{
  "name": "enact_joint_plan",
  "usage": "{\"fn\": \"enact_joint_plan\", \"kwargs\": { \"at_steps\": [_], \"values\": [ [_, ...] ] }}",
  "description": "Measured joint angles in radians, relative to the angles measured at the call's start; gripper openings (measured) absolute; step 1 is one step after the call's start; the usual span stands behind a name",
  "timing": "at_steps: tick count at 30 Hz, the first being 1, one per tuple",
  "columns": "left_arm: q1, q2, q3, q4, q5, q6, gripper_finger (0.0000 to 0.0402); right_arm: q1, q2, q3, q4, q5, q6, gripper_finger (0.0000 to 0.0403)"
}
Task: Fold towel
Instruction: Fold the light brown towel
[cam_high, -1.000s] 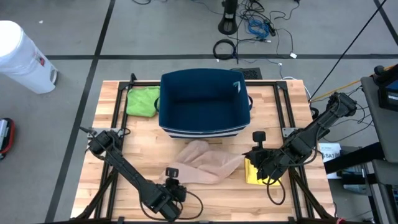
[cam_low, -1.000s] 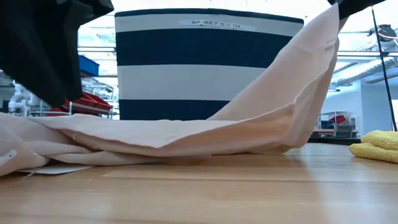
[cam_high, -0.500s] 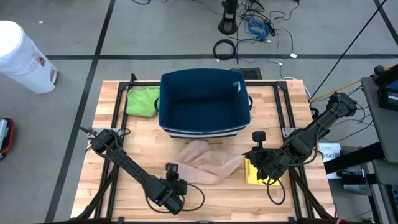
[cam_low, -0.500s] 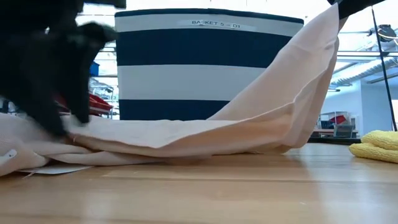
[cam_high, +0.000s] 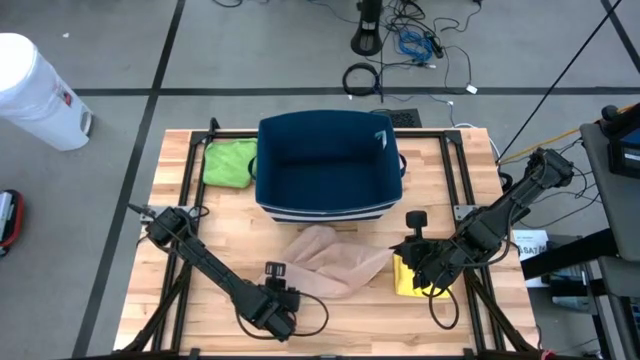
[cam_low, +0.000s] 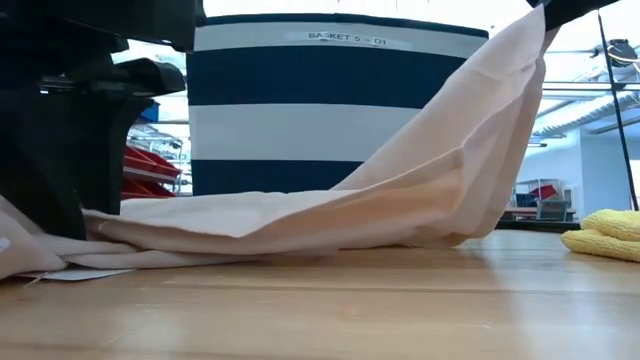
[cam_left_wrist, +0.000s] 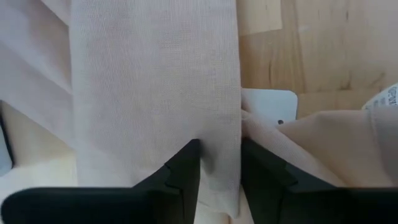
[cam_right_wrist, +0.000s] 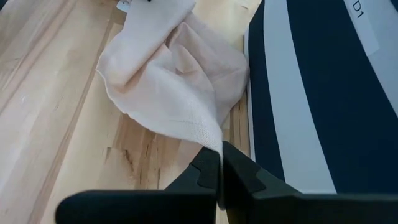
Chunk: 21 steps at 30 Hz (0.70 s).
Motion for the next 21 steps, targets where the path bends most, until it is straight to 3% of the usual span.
{"fn": "enact_joint_plan", "kwargs": {
  "at_steps": [12,21],
  "values": [
    [0.002,0.000,0.070,-0.077,-0.057,0.044,0.0103,0.000,0.000,0.000,0.000,0.001,0.005,0.0000],
    [0.043,0.000,0.054,-0.104,-0.044,0.065,0.0019,0.000,0.001,0.000,0.007,0.002,0.013,0.0000]
  ]
}}
